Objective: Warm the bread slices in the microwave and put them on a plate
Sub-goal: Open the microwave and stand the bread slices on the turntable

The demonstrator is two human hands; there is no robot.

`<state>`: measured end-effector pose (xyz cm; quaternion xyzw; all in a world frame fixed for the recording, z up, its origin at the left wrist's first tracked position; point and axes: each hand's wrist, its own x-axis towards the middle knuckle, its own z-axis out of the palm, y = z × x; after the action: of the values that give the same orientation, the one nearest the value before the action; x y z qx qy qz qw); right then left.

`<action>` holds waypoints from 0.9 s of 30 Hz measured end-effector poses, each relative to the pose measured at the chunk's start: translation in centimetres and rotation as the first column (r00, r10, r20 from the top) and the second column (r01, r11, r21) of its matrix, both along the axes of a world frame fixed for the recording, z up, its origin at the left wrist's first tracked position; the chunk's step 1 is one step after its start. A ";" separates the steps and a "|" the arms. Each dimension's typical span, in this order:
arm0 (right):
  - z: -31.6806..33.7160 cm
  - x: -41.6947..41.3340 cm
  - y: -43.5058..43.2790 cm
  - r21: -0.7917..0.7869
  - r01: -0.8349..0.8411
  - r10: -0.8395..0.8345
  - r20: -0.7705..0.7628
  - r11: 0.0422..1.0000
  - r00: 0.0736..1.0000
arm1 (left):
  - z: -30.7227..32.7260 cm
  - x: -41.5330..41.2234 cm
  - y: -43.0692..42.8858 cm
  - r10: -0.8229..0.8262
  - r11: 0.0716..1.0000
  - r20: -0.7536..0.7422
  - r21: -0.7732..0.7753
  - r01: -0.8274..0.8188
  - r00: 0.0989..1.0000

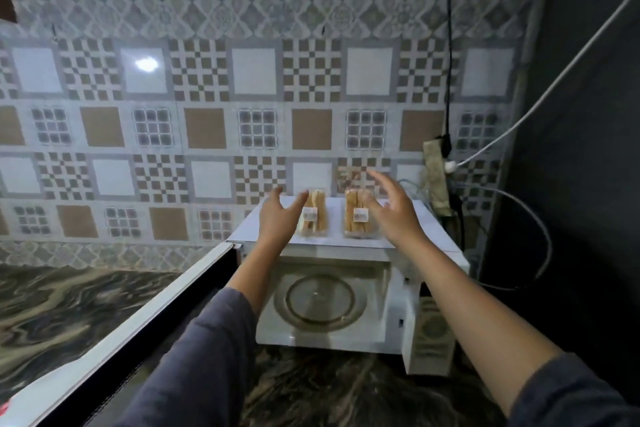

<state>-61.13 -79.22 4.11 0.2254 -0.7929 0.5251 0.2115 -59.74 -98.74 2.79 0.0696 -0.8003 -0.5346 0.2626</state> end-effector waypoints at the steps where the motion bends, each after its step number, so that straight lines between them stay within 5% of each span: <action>1: -0.4 -1.1 0.5 0.010 0.033 -0.033 0.051 0.999 0.998 | -0.5 -1.0 0.2 0.010 1.000 0.040 -0.003 -0.010 0.999; 8: -4.3 -6.2 0.9 0.161 0.086 -0.150 0.451 0.983 0.880 | -3.4 -5.2 -0.2 0.117 0.985 0.292 -0.152 -0.075 0.949; 14: -4.9 -7.8 -1.4 0.194 0.103 -0.177 0.417 0.976 0.891 | -2.9 -6.2 0.1 -0.049 0.990 0.320 -0.113 0.090 0.946; 18: -4.8 -8.3 -1.9 0.190 0.163 -0.227 0.395 0.968 0.890 | -2.4 -6.3 0.6 -0.035 0.997 0.258 -0.059 0.052 0.966; 27: -4.4 -9.4 -2.4 -0.035 0.165 -0.133 0.442 0.986 0.887 | -2.6 -6.8 1.0 -0.110 0.965 0.181 0.257 0.061 0.977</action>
<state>-70.51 -81.65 -0.27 0.0323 -0.8158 0.5724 0.0756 -66.51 -97.73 0.20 0.1188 -0.7506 -0.6327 0.1492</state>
